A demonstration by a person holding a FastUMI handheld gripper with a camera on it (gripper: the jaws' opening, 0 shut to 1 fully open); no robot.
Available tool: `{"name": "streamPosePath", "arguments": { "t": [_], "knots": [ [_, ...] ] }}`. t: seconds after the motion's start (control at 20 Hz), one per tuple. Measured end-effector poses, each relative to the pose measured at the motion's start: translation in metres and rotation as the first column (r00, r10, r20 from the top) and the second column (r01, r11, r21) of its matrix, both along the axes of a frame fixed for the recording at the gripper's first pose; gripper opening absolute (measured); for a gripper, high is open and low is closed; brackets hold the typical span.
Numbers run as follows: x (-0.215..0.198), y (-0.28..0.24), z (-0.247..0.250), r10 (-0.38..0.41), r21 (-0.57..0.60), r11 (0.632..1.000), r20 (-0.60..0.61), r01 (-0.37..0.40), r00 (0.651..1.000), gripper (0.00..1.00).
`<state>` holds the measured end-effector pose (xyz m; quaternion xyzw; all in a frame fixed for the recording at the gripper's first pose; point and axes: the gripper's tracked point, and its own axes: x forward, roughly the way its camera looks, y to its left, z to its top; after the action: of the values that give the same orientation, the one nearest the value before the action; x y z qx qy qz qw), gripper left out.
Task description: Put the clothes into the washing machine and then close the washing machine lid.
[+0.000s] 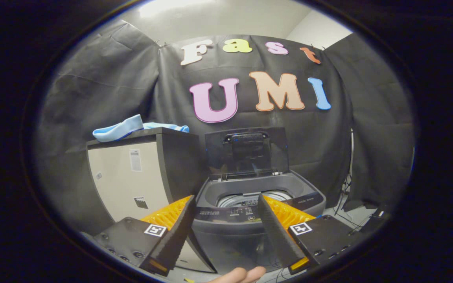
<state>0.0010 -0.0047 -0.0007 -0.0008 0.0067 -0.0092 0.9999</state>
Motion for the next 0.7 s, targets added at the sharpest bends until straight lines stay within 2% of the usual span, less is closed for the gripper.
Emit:
{"name": "streamPosePath", "arguments": {
  "t": [0.2, 0.5, 0.7],
  "knots": [
    [0.002, 0.016, 0.008, 0.008, 0.008, 1.0, -0.012, -0.008, 1.0, 0.98],
    [0.012, 0.059, 0.034, -0.031, -0.032, 0.999, -0.024, 0.03, 0.999, 0.97],
    [0.027, 0.122, 0.063, 0.018, -0.062, 0.998, 0.015, -0.017, 1.0, 0.98]
  ]
}}
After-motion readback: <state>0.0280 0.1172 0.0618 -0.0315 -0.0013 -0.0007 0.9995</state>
